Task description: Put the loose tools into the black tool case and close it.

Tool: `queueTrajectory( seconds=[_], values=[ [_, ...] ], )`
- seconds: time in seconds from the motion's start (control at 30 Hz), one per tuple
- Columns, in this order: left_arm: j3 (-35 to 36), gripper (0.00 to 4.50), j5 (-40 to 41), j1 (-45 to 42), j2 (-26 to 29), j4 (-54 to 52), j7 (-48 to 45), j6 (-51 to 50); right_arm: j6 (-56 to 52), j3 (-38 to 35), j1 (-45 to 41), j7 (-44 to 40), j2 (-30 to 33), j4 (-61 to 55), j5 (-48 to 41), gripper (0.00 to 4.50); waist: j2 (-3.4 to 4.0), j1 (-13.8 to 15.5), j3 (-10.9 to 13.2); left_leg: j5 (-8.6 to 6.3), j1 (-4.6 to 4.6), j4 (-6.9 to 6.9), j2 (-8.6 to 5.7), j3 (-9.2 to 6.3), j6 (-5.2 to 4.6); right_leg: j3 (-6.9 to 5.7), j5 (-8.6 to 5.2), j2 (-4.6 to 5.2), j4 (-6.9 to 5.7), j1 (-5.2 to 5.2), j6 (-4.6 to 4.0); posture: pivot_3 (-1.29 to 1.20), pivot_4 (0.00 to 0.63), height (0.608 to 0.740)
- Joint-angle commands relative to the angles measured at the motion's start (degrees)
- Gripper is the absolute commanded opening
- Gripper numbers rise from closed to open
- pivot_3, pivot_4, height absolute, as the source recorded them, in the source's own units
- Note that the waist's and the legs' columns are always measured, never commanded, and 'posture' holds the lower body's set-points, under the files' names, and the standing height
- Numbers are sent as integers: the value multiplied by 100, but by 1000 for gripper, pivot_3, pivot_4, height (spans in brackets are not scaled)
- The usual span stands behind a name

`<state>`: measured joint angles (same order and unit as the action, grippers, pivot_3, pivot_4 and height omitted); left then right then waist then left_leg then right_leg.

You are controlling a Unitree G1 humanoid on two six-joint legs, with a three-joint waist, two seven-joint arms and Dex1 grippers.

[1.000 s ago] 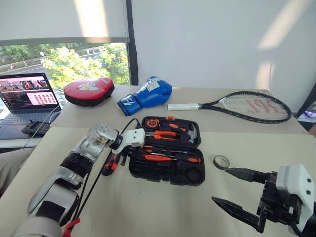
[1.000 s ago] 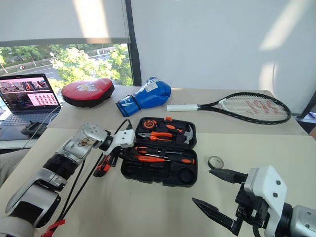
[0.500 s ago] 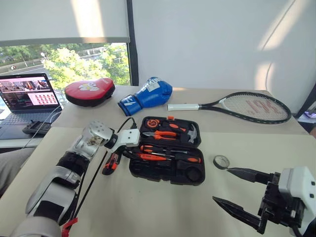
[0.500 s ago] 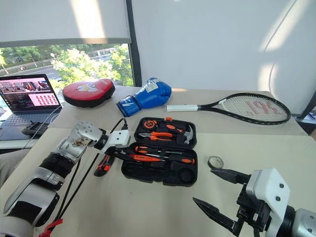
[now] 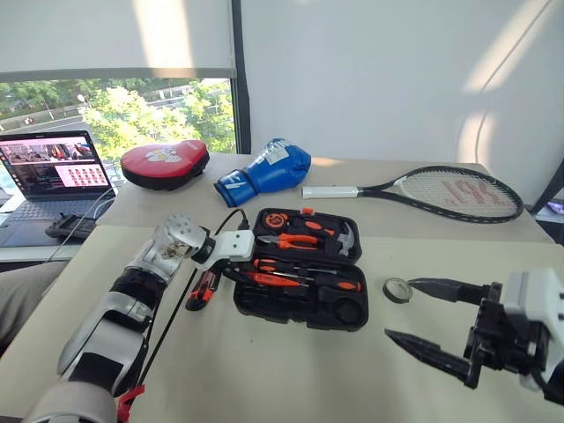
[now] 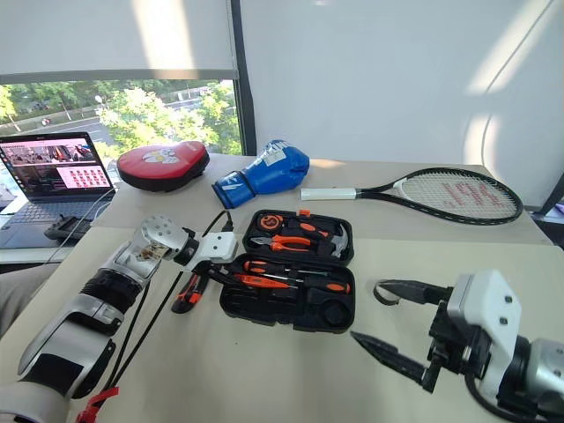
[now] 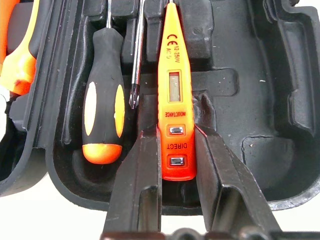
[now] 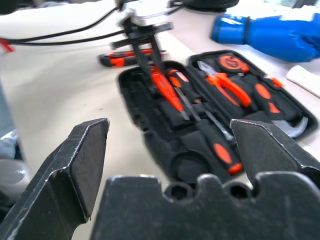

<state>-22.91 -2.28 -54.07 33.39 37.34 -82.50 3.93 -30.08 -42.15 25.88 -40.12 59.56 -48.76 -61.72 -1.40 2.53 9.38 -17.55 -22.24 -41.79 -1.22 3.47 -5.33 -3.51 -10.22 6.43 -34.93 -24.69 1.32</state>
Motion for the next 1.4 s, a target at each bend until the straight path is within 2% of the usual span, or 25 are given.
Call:
queueTrajectory(
  seconds=[0.03, 0.13, 0.23, 0.27, 0.33, 0.47, 0.5, 0.6, 0.7, 0.83, 0.93, 1.1, 1.23, 1.4],
  values=[
    [-44, 478, -236, 2, -38, 134, 58, -30, -124, -48, -269, -268, 85, 170, -76, 4500, 2, 4, -1, 0, 0, 0, 0, 0, 0, 0, 0, 1, 0, 0, 0, 0, 150, 740],
    [-10, 478, -203, 7, -46, 118, -31, -185, -212, -61, -360, -368, 53, 175, -36, 4500, 2, 6, -1, 0, 0, 0, -1, -1, -1, -1, 0, 2, 1, 2, 0, 0, 150, 740],
    [156, 1893, -36, -5, -74, -21, -49, -393, -284, -85, -345, -425, -28, 97, -3, 4500, 2, 2, -1, -1, 0, 0, 0, -1, -2, -1, 0, 2, 1, 2, 1, 0, 150, 740],
    [298, 2066, 76, 3, -70, -135, -9, -505, -310, -112, -324, -430, -59, 63, -19, 4500, 1, -3, -1, -1, -1, 0, 1, -2, -1, -1, 0, 2, 1, 2, 0, 0, 150, 740],
    [549, 2800, 369, 45, -15, -473, -102, -850, -347, -169, -275, -431, -136, 1, -40, 4500, 1, -14, 0, -1, -6, 0, 2, -2, -2, -2, 0, 2, 1, -2, 1, 0, 150, 740],
    [1092, 2800, 1081, 190, 147, -1274, -218, -2084, -361, -225, -197, -447, -287, -91, 3, 4500, -1, -27, 1, 0, -42, 0, 0, -2, 0, -2, 2, 1, -5, -41, 3, 0, 150, 740],
    [1227, 2240, 1246, 275, 188, -1485, -167, -2388, -359, -219, -191, -437, -322, -110, 12, 4500, -1, -31, 1, 2, -48, -1, 0, -2, 5, -2, 4, 0, -6, -47, 4, 0, 150, 740],
    [1578, 1302, 1637, 754, 185, -2261, 232, -3126, -345, -129, -256, -362, -406, -151, 2, 4500, 3, -48, -1, 9, -49, -3, -1, -2, 17, -2, 5, -1, -5, -46, 6, 0, 150, 740],
    [1805, 90, 1775, 1228, -139, -2914, 1039, -3553, -343, 8, -368, -309, -419, -169, 44, 4500, 3, -40, -1, 8, -40, -3, -4, -2, 15, 2, 3, 1, -3, -38, 11, 0, 150, 740],
    [1858, 90, 1640, 1778, -650, -3355, 2045, -3449, -352, 158, -515, -250, -412, -167, 114, 4500, 0, 8, 0, 6, -39, -7, -9, -5, 12, 1, 6, 6, -1, -31, 16, 0, 150, 740],
    [1645, 90, 1433, 2131, -909, -3558, 2585, -3410, -387, 232, -610, -183, -403, -181, 111, 4500, 0, 0, 0, 7, -37, -8, -9, -5, 14, 5, 8, 9, -2, -31, 15, 0, 150, 740],
    [971, 90, 704, 2423, -782, -3235, 3003, -3210, -442, 290, -677, -96, -382, -255, 74, 4500, 3, -10, -2, 13, -31, -4, -7, -5, 26, 14, 8, 6, -6, -32, 14, 0, 150, 740],
    [560, 90, 279, 2675, -597, -2967, 3064, -2657, -492, 260, -638, -62, -400, -329, 73, 4500, 19, -12, -12, -6, 22, 3, -3, -5, -1, 40, 7, 16, 7, 22, 11, 0, 150, 740],
    [517, 90, 294, 3011, -487, -2750, 2996, -2241, -519, 315, -616, -18, -445, -392, 101, 4500, 54, -26, -46, -9, 62, 12, 7, -4, 1, 59, 3, 34, 20, 50, 12, 0, 150, 740]
  ],
)
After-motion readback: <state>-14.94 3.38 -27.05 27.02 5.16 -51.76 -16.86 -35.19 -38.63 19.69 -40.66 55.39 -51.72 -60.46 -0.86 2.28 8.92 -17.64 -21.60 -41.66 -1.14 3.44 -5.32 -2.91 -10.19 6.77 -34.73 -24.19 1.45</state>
